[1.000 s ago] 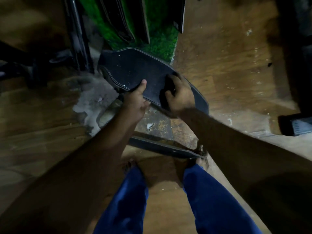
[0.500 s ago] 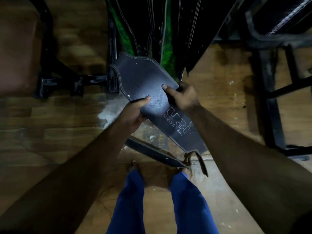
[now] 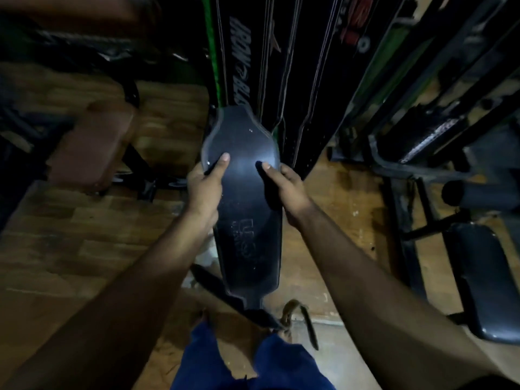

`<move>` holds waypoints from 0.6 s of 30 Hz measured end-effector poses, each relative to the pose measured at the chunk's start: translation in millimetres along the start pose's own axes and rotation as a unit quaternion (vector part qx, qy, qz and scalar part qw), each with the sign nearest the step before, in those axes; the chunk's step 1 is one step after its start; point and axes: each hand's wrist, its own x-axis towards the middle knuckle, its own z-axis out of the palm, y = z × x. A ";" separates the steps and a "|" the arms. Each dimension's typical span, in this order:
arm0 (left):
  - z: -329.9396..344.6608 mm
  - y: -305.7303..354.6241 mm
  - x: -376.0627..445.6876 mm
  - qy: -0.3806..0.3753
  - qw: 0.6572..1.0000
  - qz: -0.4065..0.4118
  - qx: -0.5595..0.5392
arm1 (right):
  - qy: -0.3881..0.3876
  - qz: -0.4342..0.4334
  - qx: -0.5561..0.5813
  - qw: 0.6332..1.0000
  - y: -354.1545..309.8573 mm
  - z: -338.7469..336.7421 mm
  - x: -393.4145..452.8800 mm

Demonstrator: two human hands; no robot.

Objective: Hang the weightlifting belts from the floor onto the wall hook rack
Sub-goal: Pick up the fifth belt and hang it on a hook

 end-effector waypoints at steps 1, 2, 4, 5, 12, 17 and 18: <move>1.8 10.0 -10.3 -0.014 1.000 0.007 0.011 | -0.009 -0.014 0.015 1.000 -16.9 2.7 -1.3; 3.0 16.7 -18.5 -0.028 0.999 0.011 0.017 | -0.012 -0.029 0.023 0.999 -33.0 4.6 -3.7; 4.5 32.8 -31.0 -0.069 0.998 0.002 0.001 | -0.008 -0.058 0.024 0.998 -59.4 7.1 -10.6; 5.6 45.4 -37.5 -0.103 0.994 -0.021 -0.012 | -0.008 -0.071 0.023 0.997 -67.9 6.8 -14.7; 7.9 160.5 -15.1 -0.200 0.967 -0.157 -0.012 | -0.097 -0.087 0.004 0.991 -89.0 13.6 -53.6; 26.0 178.1 -2.6 -0.156 0.976 -0.139 0.057 | -0.077 -0.091 0.006 0.993 -93.0 21.9 -53.6; 24.8 178.2 -0.7 -0.154 0.980 -0.118 0.055 | -0.083 -0.071 -0.004 0.994 -96.4 24.0 -49.6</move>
